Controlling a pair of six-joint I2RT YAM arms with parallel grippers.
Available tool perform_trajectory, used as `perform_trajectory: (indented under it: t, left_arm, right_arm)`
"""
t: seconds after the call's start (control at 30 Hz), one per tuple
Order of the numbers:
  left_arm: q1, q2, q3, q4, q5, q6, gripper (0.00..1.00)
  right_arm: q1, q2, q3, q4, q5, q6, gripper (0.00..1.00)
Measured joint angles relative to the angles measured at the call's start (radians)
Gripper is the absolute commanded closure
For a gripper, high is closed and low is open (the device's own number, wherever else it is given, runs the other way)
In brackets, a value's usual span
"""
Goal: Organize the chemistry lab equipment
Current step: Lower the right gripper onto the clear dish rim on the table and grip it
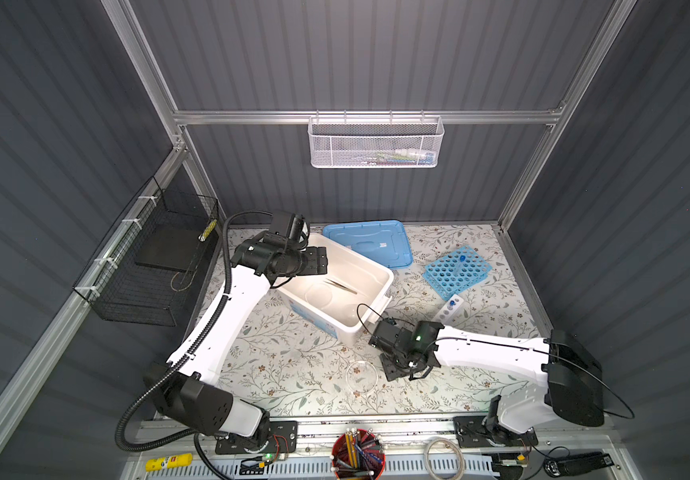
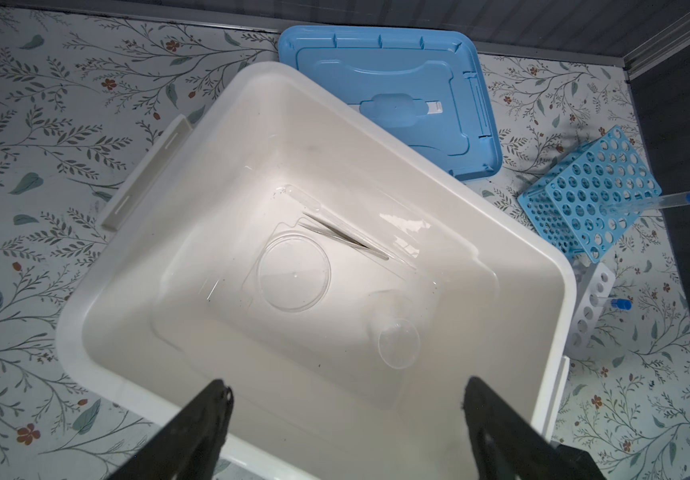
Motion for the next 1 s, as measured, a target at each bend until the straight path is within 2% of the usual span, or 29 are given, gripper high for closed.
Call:
perform_trajectory:
  t: [0.3, 0.6, 1.0]
  left_arm:
    - [0.011, -0.014, -0.001, -0.024, -0.001, 0.007, 0.09]
    - [0.014, -0.072, -0.023, -0.029, -0.009, 0.007, 0.09]
    - [0.014, -0.063, -0.023, -0.030, -0.045, 0.006, 0.08]
  right_arm:
    - [0.050, 0.101, 0.040, 0.066, 0.028, 0.020, 0.43]
    - [0.064, 0.106, 0.006, 0.162, 0.010, 0.016, 0.48]
    - [0.058, 0.126, -0.062, 0.251, -0.039, -0.075, 0.50]
